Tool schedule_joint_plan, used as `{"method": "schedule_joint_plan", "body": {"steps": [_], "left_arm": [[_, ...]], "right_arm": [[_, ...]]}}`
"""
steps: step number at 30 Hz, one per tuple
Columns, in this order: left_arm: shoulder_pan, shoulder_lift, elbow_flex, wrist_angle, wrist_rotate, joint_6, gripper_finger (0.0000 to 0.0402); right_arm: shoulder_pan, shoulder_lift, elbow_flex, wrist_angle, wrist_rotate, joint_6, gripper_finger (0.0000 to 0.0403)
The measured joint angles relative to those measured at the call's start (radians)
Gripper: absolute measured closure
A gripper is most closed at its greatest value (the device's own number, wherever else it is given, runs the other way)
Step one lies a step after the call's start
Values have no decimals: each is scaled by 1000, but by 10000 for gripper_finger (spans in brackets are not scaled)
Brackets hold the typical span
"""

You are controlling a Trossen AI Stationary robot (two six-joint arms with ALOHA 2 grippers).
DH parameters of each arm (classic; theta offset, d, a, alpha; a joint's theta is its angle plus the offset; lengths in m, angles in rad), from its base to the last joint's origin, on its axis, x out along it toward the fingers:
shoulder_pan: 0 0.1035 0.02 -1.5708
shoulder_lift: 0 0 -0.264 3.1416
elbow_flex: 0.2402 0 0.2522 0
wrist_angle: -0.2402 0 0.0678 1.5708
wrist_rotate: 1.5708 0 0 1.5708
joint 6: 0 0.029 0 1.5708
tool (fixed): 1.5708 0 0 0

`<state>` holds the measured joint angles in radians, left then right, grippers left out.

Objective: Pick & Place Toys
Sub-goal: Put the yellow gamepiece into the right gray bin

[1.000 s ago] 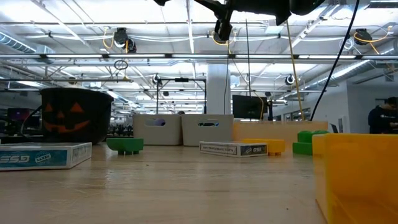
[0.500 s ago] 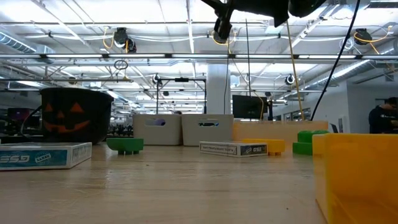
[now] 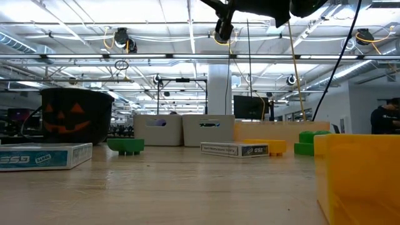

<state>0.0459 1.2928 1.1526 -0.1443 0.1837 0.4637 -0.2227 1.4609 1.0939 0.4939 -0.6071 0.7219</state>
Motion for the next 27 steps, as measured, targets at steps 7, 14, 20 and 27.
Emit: {"method": "schedule_joint_plan", "body": {"steps": [7, 14, 20, 27], "left_arm": [[0, 2, 0, 0, -7, -22, 247], [-1, 2, 0, -2, -46, -38, 307], [0, 2, -1, -2, -51, -39, 330], [0, 2, -1, -2, -51, -39, 348]], "right_arm": [[0, 0, 0, -15, 0, -8, 260], [0, 0, 0, -19, -1, -8, 260], [-1, 0, 0, -18, 0, -8, 261], [-1, 0, 0, -16, 1, -7, 257]]}}
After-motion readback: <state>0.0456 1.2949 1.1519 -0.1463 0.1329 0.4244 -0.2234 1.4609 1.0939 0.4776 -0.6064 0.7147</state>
